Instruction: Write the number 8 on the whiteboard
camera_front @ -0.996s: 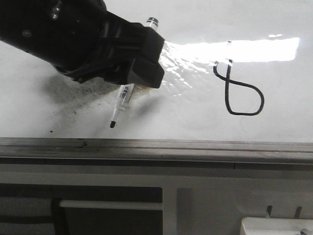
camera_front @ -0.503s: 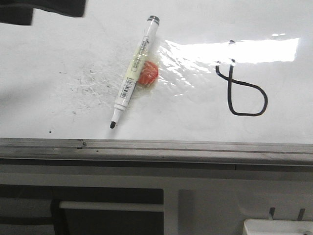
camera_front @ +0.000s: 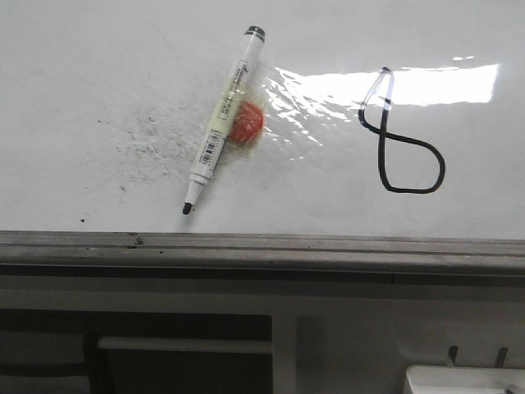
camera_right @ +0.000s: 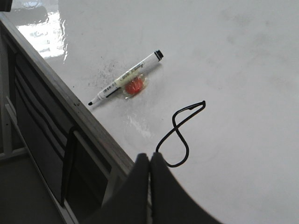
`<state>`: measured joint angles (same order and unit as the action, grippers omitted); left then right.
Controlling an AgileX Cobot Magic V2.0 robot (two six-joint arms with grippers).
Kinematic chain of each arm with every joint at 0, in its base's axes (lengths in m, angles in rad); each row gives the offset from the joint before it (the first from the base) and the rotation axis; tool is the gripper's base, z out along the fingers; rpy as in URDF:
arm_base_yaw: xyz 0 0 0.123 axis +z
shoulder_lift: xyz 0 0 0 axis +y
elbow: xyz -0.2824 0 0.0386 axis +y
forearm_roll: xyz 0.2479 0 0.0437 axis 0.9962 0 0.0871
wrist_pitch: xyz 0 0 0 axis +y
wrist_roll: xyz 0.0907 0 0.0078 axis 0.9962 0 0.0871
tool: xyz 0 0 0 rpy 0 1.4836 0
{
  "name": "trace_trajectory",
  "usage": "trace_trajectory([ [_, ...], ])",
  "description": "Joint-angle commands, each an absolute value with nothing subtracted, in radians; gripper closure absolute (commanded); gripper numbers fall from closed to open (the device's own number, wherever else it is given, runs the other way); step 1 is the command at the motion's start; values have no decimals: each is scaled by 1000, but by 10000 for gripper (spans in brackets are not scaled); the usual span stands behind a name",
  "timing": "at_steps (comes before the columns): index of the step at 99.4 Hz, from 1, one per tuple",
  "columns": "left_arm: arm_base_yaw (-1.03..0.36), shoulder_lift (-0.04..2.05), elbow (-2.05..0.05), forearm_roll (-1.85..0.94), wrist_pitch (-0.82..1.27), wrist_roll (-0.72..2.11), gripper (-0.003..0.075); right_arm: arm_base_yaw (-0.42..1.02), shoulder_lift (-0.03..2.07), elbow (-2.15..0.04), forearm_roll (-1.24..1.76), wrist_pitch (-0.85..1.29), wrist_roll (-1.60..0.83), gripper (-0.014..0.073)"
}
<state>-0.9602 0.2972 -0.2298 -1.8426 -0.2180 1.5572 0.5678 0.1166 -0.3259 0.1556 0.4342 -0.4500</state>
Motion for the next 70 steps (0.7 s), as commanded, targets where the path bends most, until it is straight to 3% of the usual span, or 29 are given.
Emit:
trace_trajectory([
  [1, -969, 290, -246, -1862, -176, 1555, 741, 561, 125, -349, 150, 367, -447, 657],
  [55, -969, 290, -209, -1856, -175, 1555, 741, 561, 125, -349, 150, 368, -447, 657],
  [70, -890, 247, -154, -1429, -201, 1508, 741, 561, 125, -349, 150, 368, -447, 657],
])
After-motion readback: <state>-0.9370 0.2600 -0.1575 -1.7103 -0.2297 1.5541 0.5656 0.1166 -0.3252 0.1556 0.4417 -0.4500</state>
